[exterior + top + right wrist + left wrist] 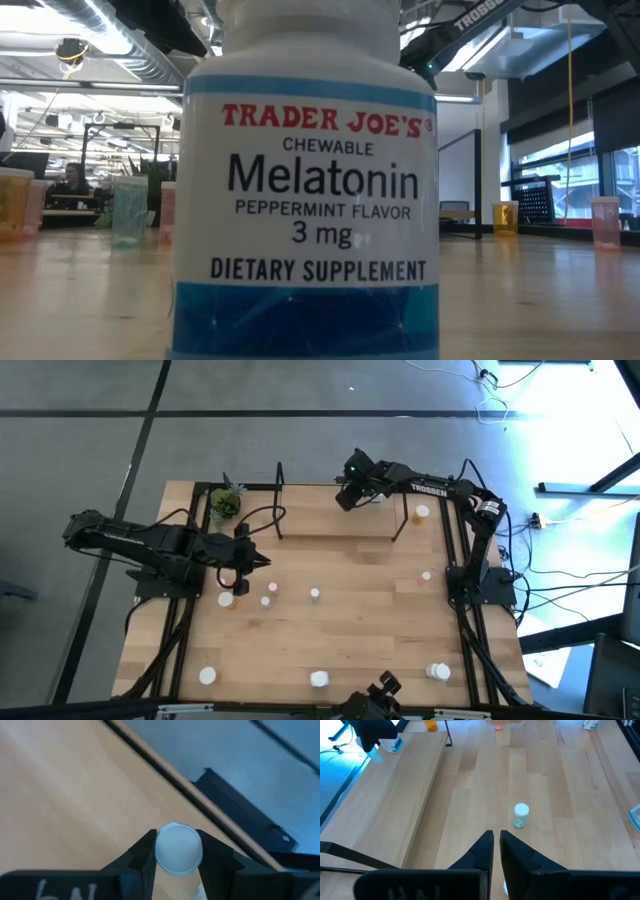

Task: Pick and place medicine bottles onto shelf by color
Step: Put the top green pill bottle on the shelf

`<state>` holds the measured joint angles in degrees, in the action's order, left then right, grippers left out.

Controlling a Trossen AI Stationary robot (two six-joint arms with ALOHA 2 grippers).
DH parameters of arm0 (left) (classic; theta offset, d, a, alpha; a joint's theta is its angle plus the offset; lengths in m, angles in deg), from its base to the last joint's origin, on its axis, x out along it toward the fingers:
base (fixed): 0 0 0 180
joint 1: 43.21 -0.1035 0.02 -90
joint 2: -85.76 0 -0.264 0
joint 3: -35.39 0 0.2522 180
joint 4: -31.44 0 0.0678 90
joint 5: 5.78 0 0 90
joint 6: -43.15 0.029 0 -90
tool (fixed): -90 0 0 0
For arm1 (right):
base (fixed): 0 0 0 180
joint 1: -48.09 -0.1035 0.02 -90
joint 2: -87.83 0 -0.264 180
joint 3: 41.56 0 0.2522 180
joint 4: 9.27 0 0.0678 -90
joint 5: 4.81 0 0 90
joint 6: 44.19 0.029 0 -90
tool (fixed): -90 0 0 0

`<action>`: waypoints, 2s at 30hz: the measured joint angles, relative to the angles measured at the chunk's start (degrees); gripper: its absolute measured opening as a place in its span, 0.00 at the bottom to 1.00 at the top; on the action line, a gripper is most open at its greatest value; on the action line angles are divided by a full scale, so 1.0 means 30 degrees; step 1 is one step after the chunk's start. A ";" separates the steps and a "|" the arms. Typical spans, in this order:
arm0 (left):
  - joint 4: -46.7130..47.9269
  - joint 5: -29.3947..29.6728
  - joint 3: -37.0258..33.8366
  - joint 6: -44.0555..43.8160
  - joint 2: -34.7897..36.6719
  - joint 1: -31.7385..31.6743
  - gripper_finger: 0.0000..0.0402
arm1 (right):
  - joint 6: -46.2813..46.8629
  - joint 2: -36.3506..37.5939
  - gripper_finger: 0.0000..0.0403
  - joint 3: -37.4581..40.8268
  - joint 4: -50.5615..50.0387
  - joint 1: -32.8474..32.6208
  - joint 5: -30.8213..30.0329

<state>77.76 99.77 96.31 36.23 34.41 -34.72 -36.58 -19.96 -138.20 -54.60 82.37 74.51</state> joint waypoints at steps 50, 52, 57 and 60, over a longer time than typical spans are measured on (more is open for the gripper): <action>0.0007 0.0000 0.0000 -0.0007 0.0000 0.0000 0.07 | -0.2125 -0.0801 0.32 0.0000 0.0122 -0.0130 0.1063; 0.0007 0.0000 0.0000 -0.0007 0.0000 0.0000 0.07 | -0.2140 -0.0801 0.33 0.0000 0.0137 -0.0124 0.1064; 0.0007 0.0000 0.0000 -0.0007 0.0000 0.0000 0.07 | -0.2206 -0.0801 0.33 0.0000 0.0145 -0.0131 0.1064; 0.0007 0.0000 0.0000 -0.0007 0.0000 0.0000 0.07 | -0.2206 -0.0801 0.33 0.0000 0.0137 -0.0124 0.1071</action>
<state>77.78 99.77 96.31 36.21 34.41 -34.72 -43.20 -22.37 -138.20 -54.19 82.00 77.73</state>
